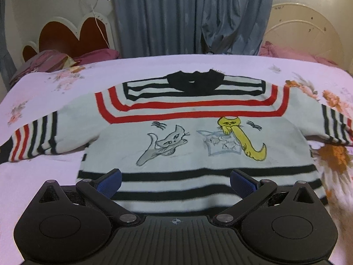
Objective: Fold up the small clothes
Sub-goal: 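Reach the right tool to a black sleeve cuff and close on it, then carry the held sleeve across the sweater body and open the right tool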
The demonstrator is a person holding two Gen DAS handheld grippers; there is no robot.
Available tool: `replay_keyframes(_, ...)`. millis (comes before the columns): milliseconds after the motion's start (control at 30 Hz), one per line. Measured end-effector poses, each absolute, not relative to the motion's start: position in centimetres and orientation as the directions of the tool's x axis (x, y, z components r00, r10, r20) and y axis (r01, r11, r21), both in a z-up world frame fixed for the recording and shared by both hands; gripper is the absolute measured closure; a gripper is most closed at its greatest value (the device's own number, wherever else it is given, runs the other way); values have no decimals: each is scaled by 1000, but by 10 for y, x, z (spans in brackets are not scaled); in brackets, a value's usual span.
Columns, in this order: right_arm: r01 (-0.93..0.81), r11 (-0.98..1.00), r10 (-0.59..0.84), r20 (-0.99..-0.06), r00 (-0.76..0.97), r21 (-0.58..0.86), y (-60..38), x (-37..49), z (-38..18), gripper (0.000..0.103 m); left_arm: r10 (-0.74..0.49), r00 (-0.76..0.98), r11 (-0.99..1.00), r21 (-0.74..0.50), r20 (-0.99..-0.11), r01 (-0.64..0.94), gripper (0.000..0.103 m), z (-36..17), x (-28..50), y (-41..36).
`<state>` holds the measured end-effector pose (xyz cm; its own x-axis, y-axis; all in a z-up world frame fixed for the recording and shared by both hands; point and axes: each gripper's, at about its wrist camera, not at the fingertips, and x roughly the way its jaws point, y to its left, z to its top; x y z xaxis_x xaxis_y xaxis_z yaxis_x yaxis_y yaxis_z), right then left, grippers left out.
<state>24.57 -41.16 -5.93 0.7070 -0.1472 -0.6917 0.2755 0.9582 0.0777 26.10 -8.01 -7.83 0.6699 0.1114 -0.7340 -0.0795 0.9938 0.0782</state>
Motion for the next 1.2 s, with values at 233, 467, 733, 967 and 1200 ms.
replay_keyframes(233, 397, 911, -194, -730, 655, 114, -469, 281, -89, 1, 121, 659, 993, 100, -742, -70, 0, -100, 307, -94)
replay_keyframes(467, 475, 871, -225, -755, 617, 129, -507, 309, -116, 5, 138, 653, 990, 101, -744, -94, 0, -115, 346, -98)
replay_keyframes(733, 596, 746, -203, -750, 629, 297, -554, 324, -132, 16, 185, 647, 983, 125, -740, -137, 0, -124, 373, -87)
replay_keyframes(967, 642, 698, -264, -720, 642, 317, -574, 337, -136, 66, 187, 634, 982, 120, -751, -147, 0, -130, 378, -73)
replay_keyframes(1200, 544, 802, -303, -614, 728, 249, -537, 345, -102, 87, 133, 650, 990, 65, -748, -126, 0, -122, 375, -56)
